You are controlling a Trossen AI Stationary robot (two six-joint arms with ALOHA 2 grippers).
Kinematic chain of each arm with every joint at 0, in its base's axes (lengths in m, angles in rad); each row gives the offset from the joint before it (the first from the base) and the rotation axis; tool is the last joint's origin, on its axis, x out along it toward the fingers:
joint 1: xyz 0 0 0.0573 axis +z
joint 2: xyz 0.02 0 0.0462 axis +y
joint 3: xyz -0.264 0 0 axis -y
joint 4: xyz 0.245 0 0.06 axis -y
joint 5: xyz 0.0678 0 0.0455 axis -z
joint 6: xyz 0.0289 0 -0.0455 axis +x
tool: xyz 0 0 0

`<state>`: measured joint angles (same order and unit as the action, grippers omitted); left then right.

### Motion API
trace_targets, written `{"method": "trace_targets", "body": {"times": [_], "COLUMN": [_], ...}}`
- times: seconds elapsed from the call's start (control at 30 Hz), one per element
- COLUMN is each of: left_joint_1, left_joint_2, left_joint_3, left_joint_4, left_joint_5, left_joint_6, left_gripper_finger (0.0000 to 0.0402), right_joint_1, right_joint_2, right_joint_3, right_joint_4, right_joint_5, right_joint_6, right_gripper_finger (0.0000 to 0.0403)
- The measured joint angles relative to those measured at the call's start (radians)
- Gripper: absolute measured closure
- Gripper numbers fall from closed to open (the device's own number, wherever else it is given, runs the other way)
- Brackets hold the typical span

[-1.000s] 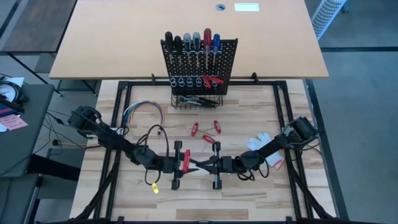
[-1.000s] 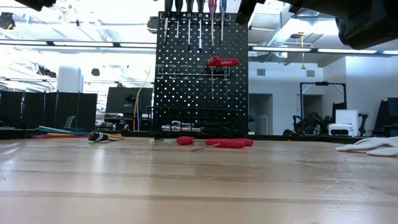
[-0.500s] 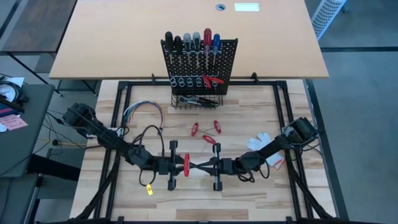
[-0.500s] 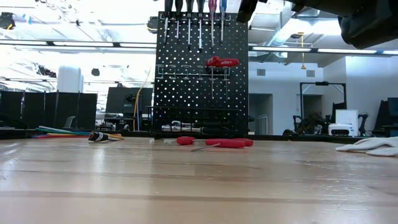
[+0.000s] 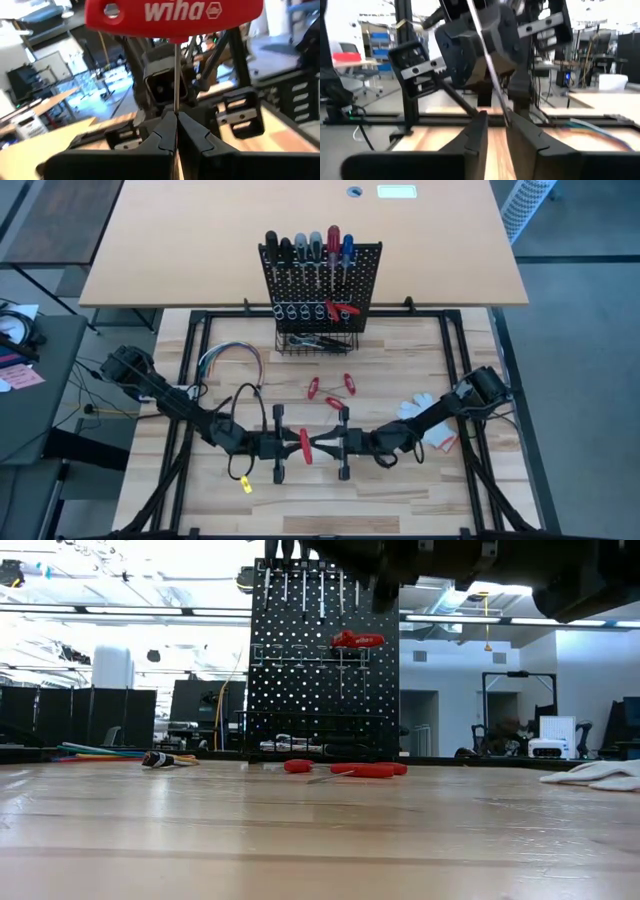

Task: Hang tools onto peg board
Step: Hang the red allen wrench on the pegboard

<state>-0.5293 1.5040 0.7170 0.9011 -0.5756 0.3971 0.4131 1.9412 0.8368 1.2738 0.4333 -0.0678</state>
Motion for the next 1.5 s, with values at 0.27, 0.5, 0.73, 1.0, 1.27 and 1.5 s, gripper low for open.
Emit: {"method": "trace_targets", "body": {"times": [0.27, 0.5, 0.73, 1.0, 1.27, 1.5], "left_joint_1": [0.018, 0.093, 0.153, 0.153, 0.150, 0.149], "left_joint_2": [-0.001, 0.002, 0.003, 0.003, 0.003, 0.002], "left_joint_3": [0.000, 0.000, 0.000, 0.000, 0.000, 0.002], "left_joint_4": [-0.200, -0.382, -0.465, -0.471, -0.474, -0.475], "left_joint_5": [-0.188, -0.475, -0.484, -0.483, -0.483, -0.450], "left_joint_6": [-0.080, -0.193, -0.305, -0.308, -0.312, -0.335], "left_gripper_finger": [0.0401, 0.0401, 0.0401, 0.0401, 0.0401, 0.0377], "right_joint_1": [-0.003, -0.011, -0.052, -0.102, -0.122, -0.120], "right_joint_2": [-0.219, -0.395, -0.354, -0.229, -0.188, -0.221], "right_joint_3": [0.000, 0.012, 0.065, 0.222, 0.312, 0.412], "right_joint_4": [-0.590, -0.944, -0.914, -0.912, -0.941, -1.137], "right_joint_5": [0.158, 0.292, 0.365, 0.386, 0.430, 0.437], "right_joint_6": [0.122, 0.372, 0.279, 0.124, 0.033, -0.021], "right_gripper_finger": [0.0244, 0.0189, 0.0190, 0.0199, 0.0285, 0.0360]}}
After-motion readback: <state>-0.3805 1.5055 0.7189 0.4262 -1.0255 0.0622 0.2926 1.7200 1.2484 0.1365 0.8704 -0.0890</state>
